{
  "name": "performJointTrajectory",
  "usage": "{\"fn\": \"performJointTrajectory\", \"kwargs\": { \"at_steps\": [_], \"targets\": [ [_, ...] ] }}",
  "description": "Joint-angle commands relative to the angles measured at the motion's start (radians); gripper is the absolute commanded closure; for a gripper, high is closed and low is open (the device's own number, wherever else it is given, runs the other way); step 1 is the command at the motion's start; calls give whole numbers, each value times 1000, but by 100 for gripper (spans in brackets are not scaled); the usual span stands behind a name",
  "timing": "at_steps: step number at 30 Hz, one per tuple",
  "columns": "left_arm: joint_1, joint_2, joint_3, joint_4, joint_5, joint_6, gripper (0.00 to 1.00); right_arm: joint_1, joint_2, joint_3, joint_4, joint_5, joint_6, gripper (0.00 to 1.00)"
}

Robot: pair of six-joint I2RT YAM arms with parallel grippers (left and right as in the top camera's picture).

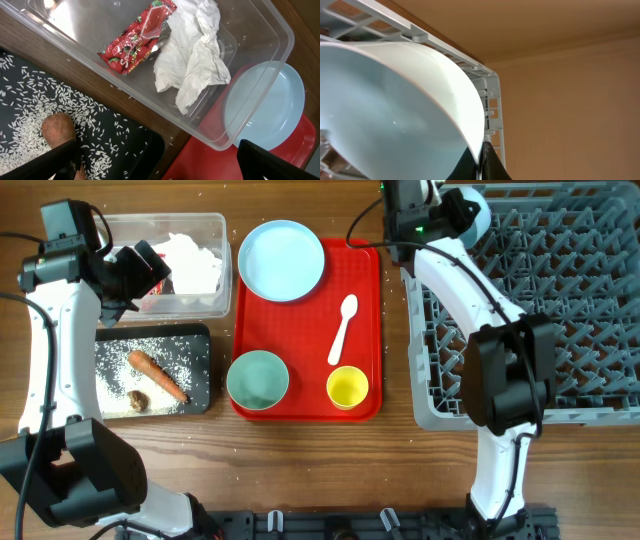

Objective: Sort waste into correct bins and load items into the dishwasher rack
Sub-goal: 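Carry the bowl right and place it upside down in the dish rack, then reach the right gripper back to the red tray and grasp the rice bowl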

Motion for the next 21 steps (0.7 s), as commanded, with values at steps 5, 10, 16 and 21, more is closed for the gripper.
{"fn": "performJointTrajectory", "kwargs": {
  "at_steps": [5, 10, 16, 21],
  "targets": [
    [4, -12, 1, 2, -6, -3, 0, 65, 18, -7, -22, -46, 29, 60],
    [4, -12, 1, 2, -6, -3, 0, 98, 17, -7, -25, -45, 28, 2],
    [4, -12, 1, 2, -6, -3, 0, 154, -34, -6, 42, -64, 40, 0],
    [4, -12, 1, 2, -6, -3, 0, 229, -176, -6, -72, -374, 238, 0]
  ]
}}
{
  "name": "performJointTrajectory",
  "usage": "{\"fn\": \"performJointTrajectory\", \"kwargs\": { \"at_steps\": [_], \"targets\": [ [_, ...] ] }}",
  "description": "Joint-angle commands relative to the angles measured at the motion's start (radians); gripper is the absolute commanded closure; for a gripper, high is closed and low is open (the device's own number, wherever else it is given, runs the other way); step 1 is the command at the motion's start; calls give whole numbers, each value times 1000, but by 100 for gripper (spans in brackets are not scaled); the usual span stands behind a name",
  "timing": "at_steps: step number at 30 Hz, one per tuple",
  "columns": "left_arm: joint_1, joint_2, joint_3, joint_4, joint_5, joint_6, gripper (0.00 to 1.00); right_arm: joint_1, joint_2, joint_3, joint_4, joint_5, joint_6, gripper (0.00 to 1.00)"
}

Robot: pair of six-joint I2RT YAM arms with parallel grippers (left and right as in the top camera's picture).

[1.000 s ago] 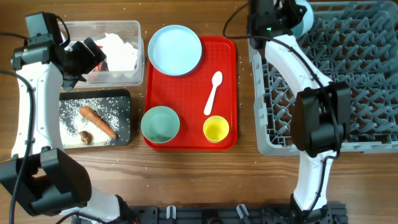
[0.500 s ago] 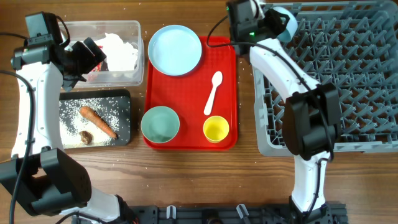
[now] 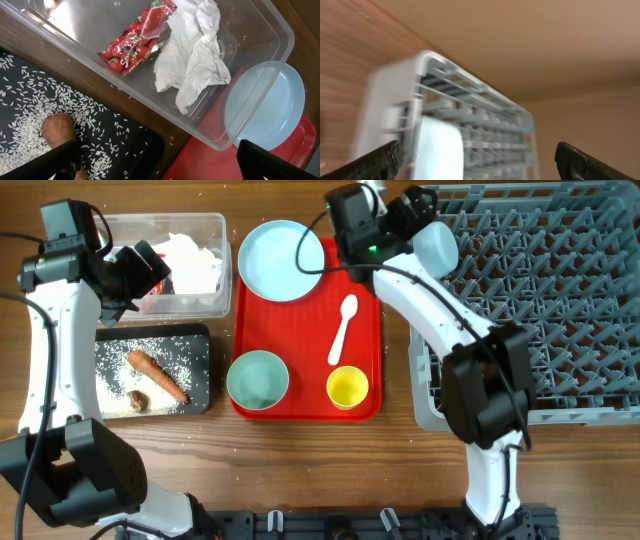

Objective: Sort waste into correct bins and load items into the dishwasher rack
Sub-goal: 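Reach the right gripper back to the red tray and grasp the rice bowl, then lift the light-blue bowl and set it into the dish rack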

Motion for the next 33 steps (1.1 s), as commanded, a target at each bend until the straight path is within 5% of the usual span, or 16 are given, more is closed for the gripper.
{"fn": "performJointTrajectory", "kwargs": {
  "at_steps": [1, 5, 8, 17, 24, 26, 29, 31, 33],
  "targets": [
    [4, -12, 1, 2, -6, -2, 0, 61, -155, -2, -145, -357, 203, 0],
    [4, -12, 1, 2, -6, -3, 0, 136, -220, -3, -397, -1120, 423, 0],
    [4, -12, 1, 2, -6, -2, 0, 162, -188, -32, -404, -1432, 568, 3],
    [4, -12, 1, 2, -6, -2, 0, 264, 0, -82, -493, -1351, 795, 13],
    [4, -12, 1, 2, -6, -3, 0, 254, 56, -82, -502, -1357, 835, 54],
    [4, -12, 1, 2, -6, -2, 0, 249, 61, -82, -506, -1367, 835, 73],
    [4, -12, 1, 2, -6, -2, 0, 249, 65, -82, -505, -1366, 840, 74],
    [4, -12, 1, 2, -6, -3, 0, 248, 72, -82, -506, -1366, 851, 96],
    [4, -12, 1, 2, -6, -3, 0, 246, 73, -80, -506, -1366, 850, 96]
  ]
}}
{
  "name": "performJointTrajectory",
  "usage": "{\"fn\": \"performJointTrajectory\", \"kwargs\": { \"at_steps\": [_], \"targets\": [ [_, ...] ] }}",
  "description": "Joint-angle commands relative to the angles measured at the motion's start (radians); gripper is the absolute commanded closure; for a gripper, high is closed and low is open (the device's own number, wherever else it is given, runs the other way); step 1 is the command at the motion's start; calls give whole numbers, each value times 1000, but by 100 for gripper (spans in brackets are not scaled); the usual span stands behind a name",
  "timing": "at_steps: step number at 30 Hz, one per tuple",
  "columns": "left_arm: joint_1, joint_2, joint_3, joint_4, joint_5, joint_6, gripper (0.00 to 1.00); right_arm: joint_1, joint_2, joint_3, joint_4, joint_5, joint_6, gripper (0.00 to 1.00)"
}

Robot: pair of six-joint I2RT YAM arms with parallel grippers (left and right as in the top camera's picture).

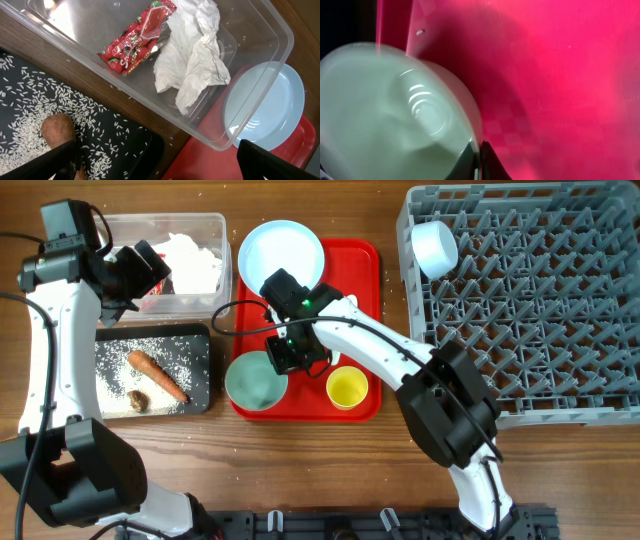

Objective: Sort waste into correct bins and load items into the dishwasher rack
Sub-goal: 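Lift the light-blue bowl and set it into the dish rack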

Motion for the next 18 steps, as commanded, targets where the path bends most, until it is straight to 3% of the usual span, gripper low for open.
{"fn": "performJointTrajectory", "kwargs": {
  "at_steps": [1, 7, 10, 11, 15, 18],
  "targets": [
    [4, -12, 1, 0, -6, -3, 0, -13, 21, 9, -3, -18, 11, 96],
    [4, -12, 1, 0, -6, -3, 0, -107, -101, 121, -90, -7, -21, 96],
    [4, -12, 1, 0, -6, -3, 0, -178, -232, 161, -134, 119, -36, 96],
    [4, -12, 1, 0, -6, -3, 0, -203, -278, 163, -153, 210, -34, 96],
    [4, -12, 1, 0, -6, -3, 0, -334, -448, 162, -287, 992, 53, 96],
    [4, -12, 1, 0, -6, -3, 0, -402, -449, 147, -359, 1240, 74, 96]
  ]
}}
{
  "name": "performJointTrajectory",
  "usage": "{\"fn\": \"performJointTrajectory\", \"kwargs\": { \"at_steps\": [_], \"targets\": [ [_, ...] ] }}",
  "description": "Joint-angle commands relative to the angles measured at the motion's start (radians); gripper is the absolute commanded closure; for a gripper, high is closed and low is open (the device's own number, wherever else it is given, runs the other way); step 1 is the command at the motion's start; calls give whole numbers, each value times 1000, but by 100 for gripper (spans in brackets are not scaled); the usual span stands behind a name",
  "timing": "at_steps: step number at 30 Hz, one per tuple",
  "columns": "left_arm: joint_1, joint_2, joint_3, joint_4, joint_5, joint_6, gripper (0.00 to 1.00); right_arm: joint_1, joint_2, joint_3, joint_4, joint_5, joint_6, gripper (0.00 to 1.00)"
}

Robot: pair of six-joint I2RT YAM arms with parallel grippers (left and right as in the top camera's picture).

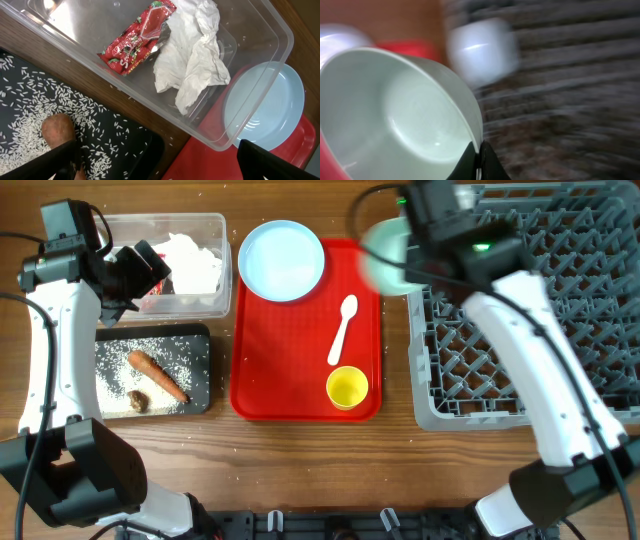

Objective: Sort waste into correct bins and load items into the dishwasher rack
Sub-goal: 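Lift the light-blue bowl and set it into the dish rack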

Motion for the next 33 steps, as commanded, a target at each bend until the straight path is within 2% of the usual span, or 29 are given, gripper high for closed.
{"fn": "performJointTrajectory", "kwargs": {
  "at_steps": [1, 4, 8, 10, 14, 21, 24, 27, 29, 33],
  "targets": [
    [4, -12, 1, 0, -6, -3, 0, -54, 27, -27, -33, 397, 21, 96],
    [4, -12, 1, 0, -6, -3, 0, -108, 39, -139, -29, 449, -17, 96],
    [4, -12, 1, 0, -6, -3, 0, -112, 54, -224, -24, 482, -17, 96],
    [4, -12, 1, 0, -6, -3, 0, -113, 65, -266, 23, 485, -23, 96],
    [4, -12, 1, 0, -6, -3, 0, -111, 67, -354, 188, 491, -171, 96],
    [4, -12, 1, 0, -6, -2, 0, -110, 67, -372, 266, 526, -263, 96],
    [4, -12, 1, 0, -6, -3, 0, -65, 67, -372, 362, 726, -444, 96],
    [4, -12, 1, 0, -6, -2, 0, -10, 67, -372, 502, 727, -652, 96],
    [4, -12, 1, 0, -6, -3, 0, -3, 67, -372, 509, 643, -672, 96],
    [4, -12, 1, 0, -6, -3, 0, -3, 67, -373, 453, 631, -666, 96]
  ]
}}
